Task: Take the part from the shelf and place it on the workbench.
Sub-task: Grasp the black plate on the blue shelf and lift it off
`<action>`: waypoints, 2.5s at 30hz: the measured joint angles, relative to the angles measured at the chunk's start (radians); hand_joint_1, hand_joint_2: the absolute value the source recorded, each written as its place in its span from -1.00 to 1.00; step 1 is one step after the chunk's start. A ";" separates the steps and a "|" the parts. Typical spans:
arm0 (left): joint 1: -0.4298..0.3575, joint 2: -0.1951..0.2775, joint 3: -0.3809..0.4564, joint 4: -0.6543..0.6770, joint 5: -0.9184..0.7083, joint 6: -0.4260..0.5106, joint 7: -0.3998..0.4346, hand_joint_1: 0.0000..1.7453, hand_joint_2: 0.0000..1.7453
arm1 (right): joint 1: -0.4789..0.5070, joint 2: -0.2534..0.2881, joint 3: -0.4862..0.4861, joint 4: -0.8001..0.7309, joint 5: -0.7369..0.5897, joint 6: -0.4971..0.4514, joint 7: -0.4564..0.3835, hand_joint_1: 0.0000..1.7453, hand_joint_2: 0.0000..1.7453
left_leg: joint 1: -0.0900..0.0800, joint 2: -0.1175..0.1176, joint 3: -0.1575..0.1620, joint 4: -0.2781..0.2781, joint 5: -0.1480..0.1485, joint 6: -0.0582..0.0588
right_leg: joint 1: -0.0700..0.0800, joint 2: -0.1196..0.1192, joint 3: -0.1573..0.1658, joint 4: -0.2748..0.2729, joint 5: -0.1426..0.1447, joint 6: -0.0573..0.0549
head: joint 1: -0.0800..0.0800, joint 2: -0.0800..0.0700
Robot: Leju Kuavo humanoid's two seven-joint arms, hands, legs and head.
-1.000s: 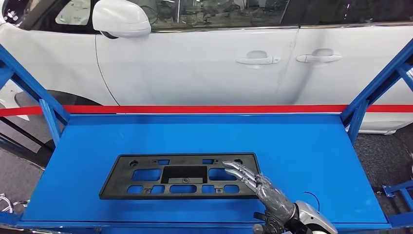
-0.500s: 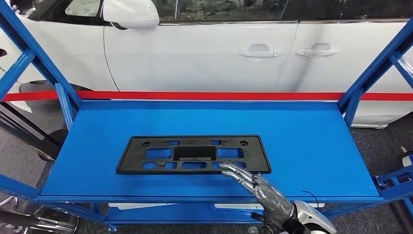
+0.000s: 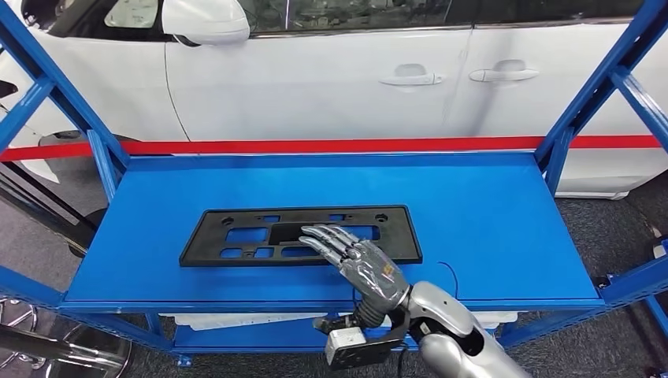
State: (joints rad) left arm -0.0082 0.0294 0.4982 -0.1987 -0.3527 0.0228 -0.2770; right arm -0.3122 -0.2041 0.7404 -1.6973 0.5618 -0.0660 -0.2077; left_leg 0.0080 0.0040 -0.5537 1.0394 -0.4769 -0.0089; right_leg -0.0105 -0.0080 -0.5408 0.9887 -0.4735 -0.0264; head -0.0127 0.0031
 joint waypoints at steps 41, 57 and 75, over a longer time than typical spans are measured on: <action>-0.016 -0.004 -0.001 0.000 -0.142 0.077 0.407 -1.00 -1.00 | -0.186 0.308 0.201 0.591 0.540 -0.262 0.300 -1.00 1.00 | 0.006 -0.002 0.003 -0.073 0.039 0.044 | 0.005 0.008 -0.149 0.288 -0.127 0.034 | 0.000 0.000; -0.026 -0.001 -0.004 0.000 -0.213 0.058 0.369 -1.00 -1.00 | -0.343 0.434 0.135 0.778 0.593 -0.313 0.340 -1.00 1.00 | 0.011 -0.003 -0.137 0.230 -0.097 -0.019 | 0.007 0.007 -0.023 -0.002 0.024 -0.015 | 0.000 0.000; -0.033 0.005 -0.004 0.000 -0.244 0.049 0.354 -1.00 -1.00 | -0.423 0.495 0.136 1.053 0.680 -0.246 0.377 -1.00 1.00 | 0.007 -0.006 0.000 -0.069 0.041 0.035 | 0.008 0.010 -0.102 0.168 -0.029 0.022 | 0.000 0.000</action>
State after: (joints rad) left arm -0.0412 0.0348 0.4938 -0.1984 -0.5966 0.0717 0.0774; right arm -0.7350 0.2907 0.8765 -0.6447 1.2418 -0.3119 0.1691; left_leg 0.0153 -0.0018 -0.5541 0.9707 -0.4357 0.0264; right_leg -0.0026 0.0024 -0.6432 1.1569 -0.5027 -0.0046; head -0.0126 0.0031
